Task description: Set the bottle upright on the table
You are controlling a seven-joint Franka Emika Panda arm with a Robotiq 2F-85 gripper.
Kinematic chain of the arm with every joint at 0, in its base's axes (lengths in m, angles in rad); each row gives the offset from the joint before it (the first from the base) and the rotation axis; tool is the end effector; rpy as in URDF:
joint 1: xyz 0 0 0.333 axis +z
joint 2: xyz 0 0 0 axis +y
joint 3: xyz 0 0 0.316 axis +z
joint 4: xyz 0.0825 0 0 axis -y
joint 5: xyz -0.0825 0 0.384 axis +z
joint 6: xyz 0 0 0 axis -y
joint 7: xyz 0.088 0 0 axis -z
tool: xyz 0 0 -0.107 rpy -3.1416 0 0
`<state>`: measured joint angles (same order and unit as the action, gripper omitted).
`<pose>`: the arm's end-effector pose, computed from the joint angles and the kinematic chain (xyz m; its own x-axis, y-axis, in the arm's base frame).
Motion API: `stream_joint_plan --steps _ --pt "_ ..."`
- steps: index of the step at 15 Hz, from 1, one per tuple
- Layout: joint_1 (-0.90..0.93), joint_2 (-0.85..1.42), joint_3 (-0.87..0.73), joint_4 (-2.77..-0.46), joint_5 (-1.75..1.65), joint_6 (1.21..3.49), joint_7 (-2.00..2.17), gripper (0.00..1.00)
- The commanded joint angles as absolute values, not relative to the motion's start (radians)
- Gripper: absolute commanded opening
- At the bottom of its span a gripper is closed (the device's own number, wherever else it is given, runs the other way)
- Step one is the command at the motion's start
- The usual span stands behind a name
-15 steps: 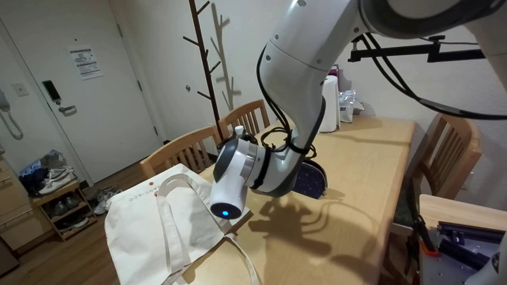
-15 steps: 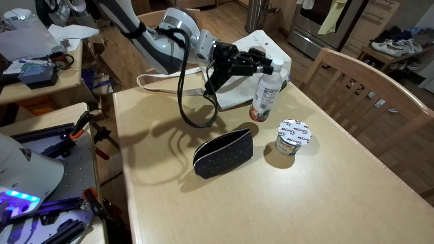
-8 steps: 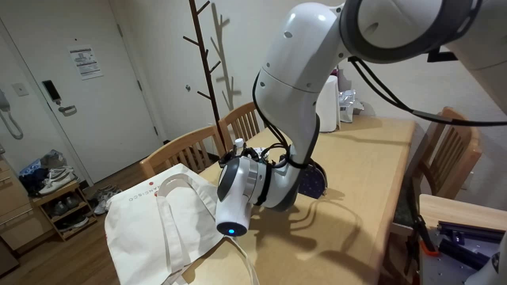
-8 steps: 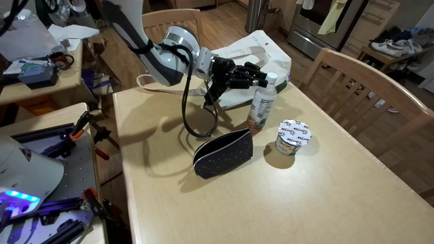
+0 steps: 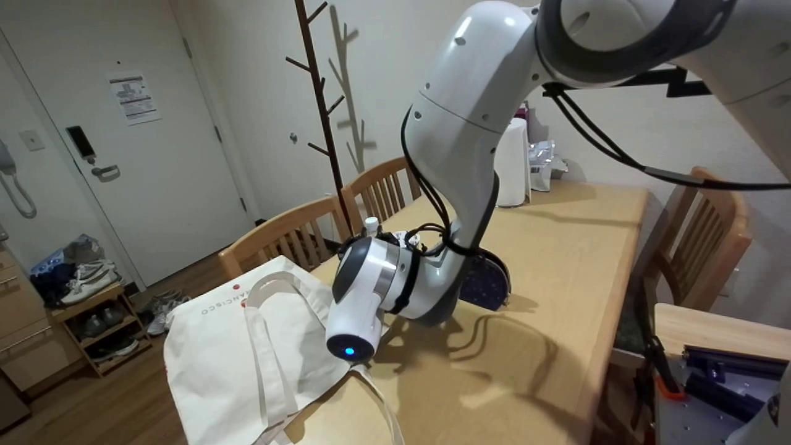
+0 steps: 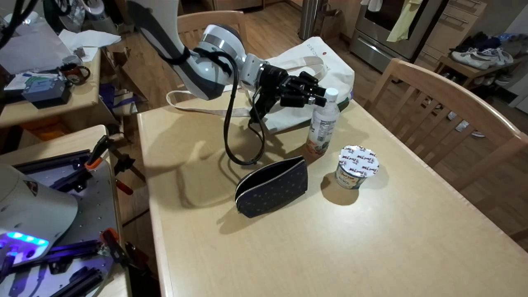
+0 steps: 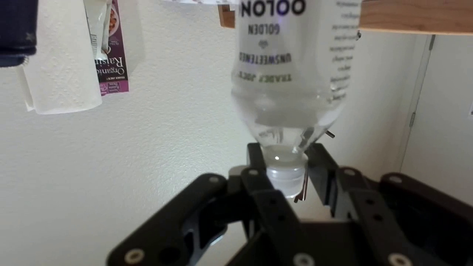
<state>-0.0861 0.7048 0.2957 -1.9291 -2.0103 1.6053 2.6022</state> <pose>0.6158 0.0240 0.1646 -0.0213 0.0000 0.9998 -0.8592 -0.5112 -0.0183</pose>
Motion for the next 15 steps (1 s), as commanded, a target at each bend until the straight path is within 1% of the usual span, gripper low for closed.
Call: stream_joint_plan --steps 1,3,4,5,6,10,11,12,15 --pt "-0.206 0.729 0.415 -1.97 -1.987 1.676 2.601 0.11" --pt "-0.246 0.727 0.465 -1.993 -1.989 1.672 2.6 0.11" --pt "-0.273 0.733 0.496 -2.001 -1.985 1.678 2.599 0.61" --pt "-0.299 0.746 0.517 -2.02 -1.98 1.713 2.599 0.63" --pt "-0.314 0.764 0.528 -2.037 -1.976 1.746 2.599 0.68" --pt "-0.359 0.806 0.527 -2.094 -1.924 1.909 2.591 0.94" --pt "-0.262 0.757 0.419 -2.088 -1.851 2.023 2.606 0.98" --pt "-0.268 0.738 0.406 -2.101 -1.827 2.098 2.591 1.0" --pt "-0.248 0.638 0.331 -2.147 -1.792 2.298 2.576 1.0"
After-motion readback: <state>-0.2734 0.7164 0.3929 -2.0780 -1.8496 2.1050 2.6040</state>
